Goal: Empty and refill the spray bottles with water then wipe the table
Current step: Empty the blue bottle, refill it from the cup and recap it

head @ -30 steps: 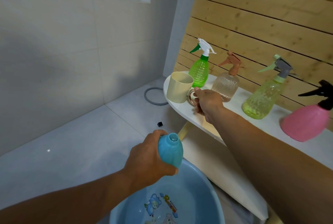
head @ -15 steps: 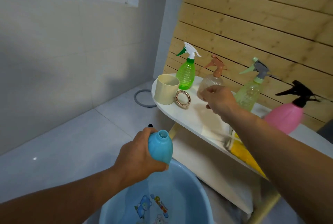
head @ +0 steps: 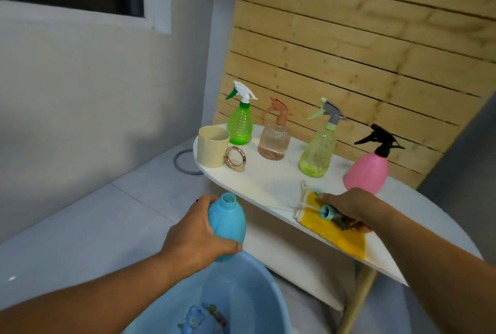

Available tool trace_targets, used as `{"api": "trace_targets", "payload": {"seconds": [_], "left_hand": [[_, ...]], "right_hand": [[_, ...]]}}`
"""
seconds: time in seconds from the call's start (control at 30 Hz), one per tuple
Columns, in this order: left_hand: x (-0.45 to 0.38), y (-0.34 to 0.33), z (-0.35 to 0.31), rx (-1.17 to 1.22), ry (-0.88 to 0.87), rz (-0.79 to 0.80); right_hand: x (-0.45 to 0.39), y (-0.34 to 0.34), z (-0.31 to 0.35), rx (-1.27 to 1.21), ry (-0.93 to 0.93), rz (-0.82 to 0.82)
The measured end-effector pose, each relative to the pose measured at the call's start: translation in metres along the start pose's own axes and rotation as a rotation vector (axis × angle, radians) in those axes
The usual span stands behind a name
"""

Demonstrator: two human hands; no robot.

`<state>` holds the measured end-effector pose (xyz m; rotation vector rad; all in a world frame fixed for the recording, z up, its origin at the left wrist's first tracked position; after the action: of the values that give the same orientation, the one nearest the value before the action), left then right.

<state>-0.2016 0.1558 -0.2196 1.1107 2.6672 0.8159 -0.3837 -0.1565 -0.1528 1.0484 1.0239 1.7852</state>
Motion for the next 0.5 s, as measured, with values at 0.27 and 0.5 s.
{"api": "trace_targets", "payload": {"seconds": [0.27, 0.5], "left_hand": [[0.004, -0.009, -0.009, -0.014, 0.003, 0.015], [0.007, -0.012, -0.008, -0.02, 0.015, 0.03]], "right_hand": [[-0.009, -0.022, 0.006, -0.205, -0.082, -0.039], [-0.007, -0.032, 0.016, -0.338, -0.067, -0.126]]}}
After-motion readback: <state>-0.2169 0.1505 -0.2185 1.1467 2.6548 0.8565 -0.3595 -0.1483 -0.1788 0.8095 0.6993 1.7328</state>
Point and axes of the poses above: each hand's wrist, its own x-axis away from the middle knuckle, its own y-axis out of the back of the hand, z = x × y, the point moved 1 cm from there along -x, towards the middle knuckle, and after that the axes turned 4 degrees about y, right-handed, at the moved point
